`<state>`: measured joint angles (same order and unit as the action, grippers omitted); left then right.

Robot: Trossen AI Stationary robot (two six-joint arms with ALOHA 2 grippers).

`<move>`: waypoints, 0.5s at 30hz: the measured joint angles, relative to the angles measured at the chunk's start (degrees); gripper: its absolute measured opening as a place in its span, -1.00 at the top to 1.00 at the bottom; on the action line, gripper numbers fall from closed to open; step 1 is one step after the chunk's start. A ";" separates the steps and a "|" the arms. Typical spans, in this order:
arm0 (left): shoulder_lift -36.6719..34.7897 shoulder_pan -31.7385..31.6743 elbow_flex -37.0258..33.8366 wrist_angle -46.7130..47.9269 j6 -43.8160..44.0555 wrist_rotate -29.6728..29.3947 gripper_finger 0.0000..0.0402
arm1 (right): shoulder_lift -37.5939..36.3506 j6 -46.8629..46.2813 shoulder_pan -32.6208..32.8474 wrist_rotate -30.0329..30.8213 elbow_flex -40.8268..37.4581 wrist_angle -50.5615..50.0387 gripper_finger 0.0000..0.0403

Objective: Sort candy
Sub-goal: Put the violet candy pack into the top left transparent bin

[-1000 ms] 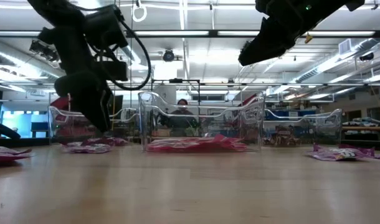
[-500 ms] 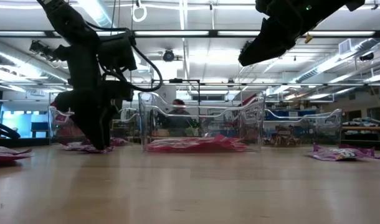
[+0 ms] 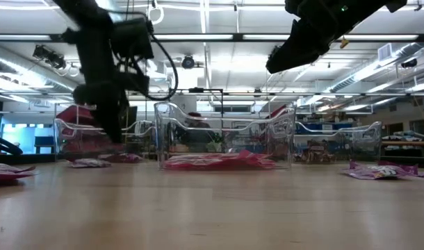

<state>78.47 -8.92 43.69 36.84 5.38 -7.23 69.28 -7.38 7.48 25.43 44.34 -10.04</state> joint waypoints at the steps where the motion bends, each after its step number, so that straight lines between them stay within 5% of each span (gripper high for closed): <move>1: -0.64 -0.25 1.64 3.09 1.03 -1.78 0.92 | 0.00 0.05 -0.02 0.00 0.00 0.01 -0.08; 8: -5.40 -9.96 11.70 14.79 1.14 -11.64 0.98 | 0.00 0.05 0.00 0.00 0.00 0.02 -0.08; 15: -7.02 -28.64 14.92 11.84 -6.89 -11.77 0.98 | 0.00 0.05 0.03 0.00 0.00 0.02 -0.08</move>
<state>71.45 -37.56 58.61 48.68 -1.50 -19.00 69.28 -7.33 7.51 25.43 44.34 -10.02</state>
